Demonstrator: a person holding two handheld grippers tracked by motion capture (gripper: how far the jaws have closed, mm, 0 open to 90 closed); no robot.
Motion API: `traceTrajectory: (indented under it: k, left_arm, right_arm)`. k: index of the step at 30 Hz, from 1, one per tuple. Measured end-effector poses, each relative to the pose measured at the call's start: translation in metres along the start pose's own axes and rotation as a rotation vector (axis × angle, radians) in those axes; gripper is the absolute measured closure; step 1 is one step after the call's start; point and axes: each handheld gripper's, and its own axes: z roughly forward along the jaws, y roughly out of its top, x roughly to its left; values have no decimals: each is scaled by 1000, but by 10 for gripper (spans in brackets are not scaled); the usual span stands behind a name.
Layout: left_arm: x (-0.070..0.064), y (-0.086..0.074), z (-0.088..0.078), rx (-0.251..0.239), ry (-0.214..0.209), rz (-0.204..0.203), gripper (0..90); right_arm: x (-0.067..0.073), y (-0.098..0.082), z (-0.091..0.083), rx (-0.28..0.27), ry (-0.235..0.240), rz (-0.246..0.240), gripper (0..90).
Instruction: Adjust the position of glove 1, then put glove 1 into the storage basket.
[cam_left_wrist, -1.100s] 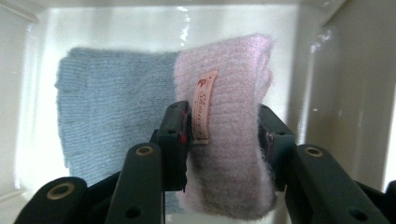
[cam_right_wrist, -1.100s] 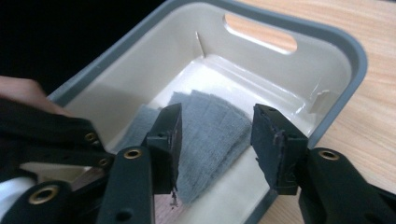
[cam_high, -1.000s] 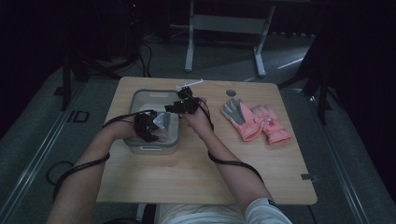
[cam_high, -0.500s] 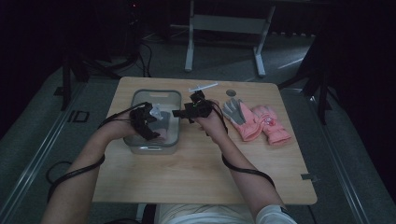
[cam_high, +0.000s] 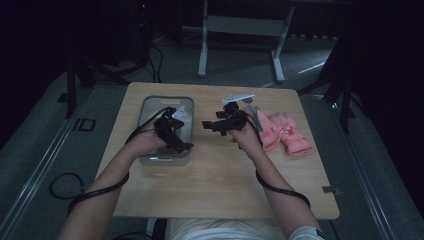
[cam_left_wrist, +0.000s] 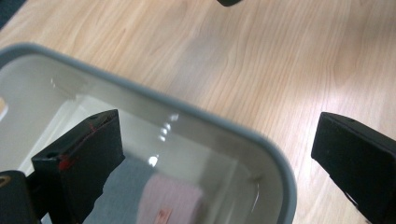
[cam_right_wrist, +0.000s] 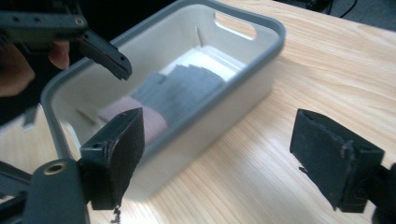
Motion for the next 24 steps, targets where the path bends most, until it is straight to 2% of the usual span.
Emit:
traceTrajectory:
  k: [1,2,5,10,11,13,14,16,19,22,23,24]
  left_arm:
    - [-2,2,1,-11,-1,-5,18]
    - [-4,4,2,-21,-19,-10,18]
    - [-13,10,8,-33,-8,5,18]
    - [-27,19,13,-55,-20,24,18]
    - [-30,20,14,-60,-19,31,18]
    - [-35,24,15,-73,-20,38,18]
    - [-38,25,16,-78,-30,35,19]
    - [-45,28,19,-95,-28,30,19]
    - [-58,32,25,-126,-36,25,19]
    - [-72,33,30,-159,-57,23,19]
    - [-76,33,32,-160,-63,27,19]
    - [-81,33,34,-159,-63,33,19]
  right_arm:
    - [-2,-2,-3,0,-5,-15,166]
    - [-3,-4,-7,-3,-11,-22,153]
    - [-7,-10,-19,7,-34,-49,156]
    - [-15,-20,-39,6,-67,-2,138]
    - [-17,-21,-43,6,-77,1,135]
    - [-21,-26,-50,-3,-56,4,107]
    - [-23,-29,-53,-6,-68,-6,110]
    - [-28,-34,-61,-18,-99,-20,145]
    - [-37,-39,-74,-34,-129,-16,242]
    - [-47,-44,-83,-17,-158,-29,423]
    - [-51,-46,-86,-13,-180,-30,509]
    - [-55,-48,-89,0,-199,-34,532]
